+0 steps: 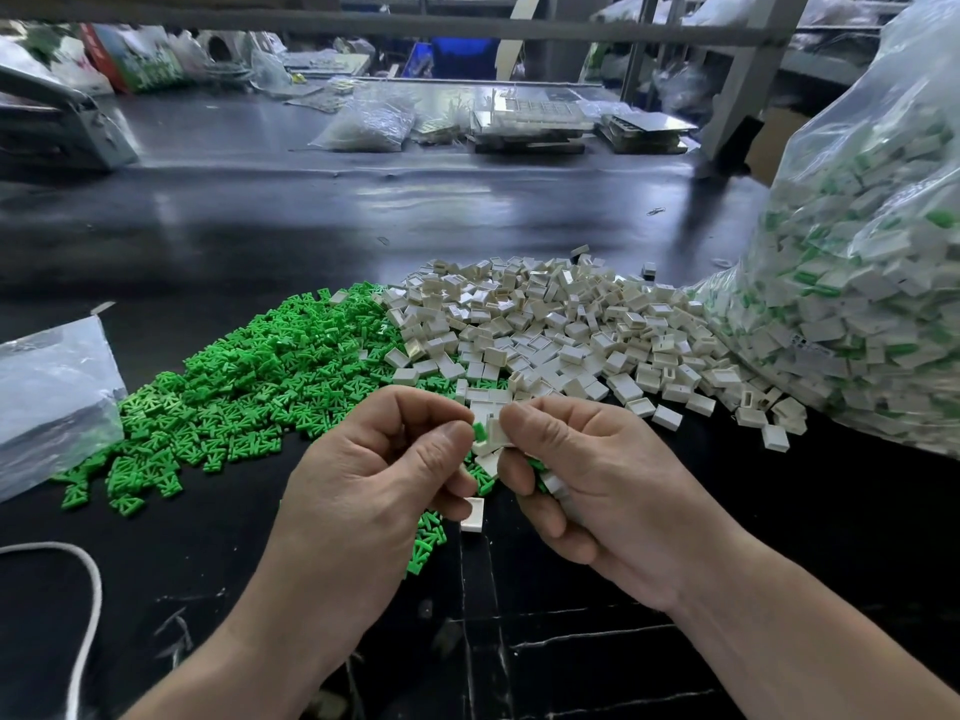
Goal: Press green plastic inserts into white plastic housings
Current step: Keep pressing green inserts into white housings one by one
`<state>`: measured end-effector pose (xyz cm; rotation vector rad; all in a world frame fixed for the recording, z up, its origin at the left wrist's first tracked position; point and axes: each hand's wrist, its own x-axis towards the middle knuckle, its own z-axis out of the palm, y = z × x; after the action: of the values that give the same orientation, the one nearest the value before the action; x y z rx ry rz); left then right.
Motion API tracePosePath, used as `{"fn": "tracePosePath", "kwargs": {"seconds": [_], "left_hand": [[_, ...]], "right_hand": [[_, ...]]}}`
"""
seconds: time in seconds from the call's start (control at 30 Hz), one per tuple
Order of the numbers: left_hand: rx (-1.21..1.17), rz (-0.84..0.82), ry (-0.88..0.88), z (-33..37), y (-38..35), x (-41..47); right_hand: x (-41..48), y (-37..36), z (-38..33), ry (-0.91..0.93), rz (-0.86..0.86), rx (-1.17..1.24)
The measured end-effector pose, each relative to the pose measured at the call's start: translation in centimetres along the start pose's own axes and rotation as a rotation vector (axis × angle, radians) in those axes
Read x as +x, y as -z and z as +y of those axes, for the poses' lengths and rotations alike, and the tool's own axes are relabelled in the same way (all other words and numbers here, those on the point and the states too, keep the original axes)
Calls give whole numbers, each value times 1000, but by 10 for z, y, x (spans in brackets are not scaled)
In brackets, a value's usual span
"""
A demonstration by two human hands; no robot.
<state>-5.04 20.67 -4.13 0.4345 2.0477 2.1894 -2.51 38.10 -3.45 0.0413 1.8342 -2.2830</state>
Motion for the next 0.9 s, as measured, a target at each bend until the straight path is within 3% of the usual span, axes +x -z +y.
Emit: {"fn": "tracePosePath", "kwargs": {"seconds": [0.2,0.43,0.53,0.67,0.9], "left_hand": [[7,-40,27,1,2,1],[-550,-278,314,5,-5,1],[-677,-243,416,3,-7,0],[-669,-203,511,6,-8,1],[-736,-196,486,3,-10,-1]], "right_hand": [[0,2,5,56,3,-136],[-2,-1,2,10,-92,-16],[-2,-1,2,-34,-104,-11],[-1,0,2,-52,-103,-82],[1,0,3,-49,-150,5]]}}
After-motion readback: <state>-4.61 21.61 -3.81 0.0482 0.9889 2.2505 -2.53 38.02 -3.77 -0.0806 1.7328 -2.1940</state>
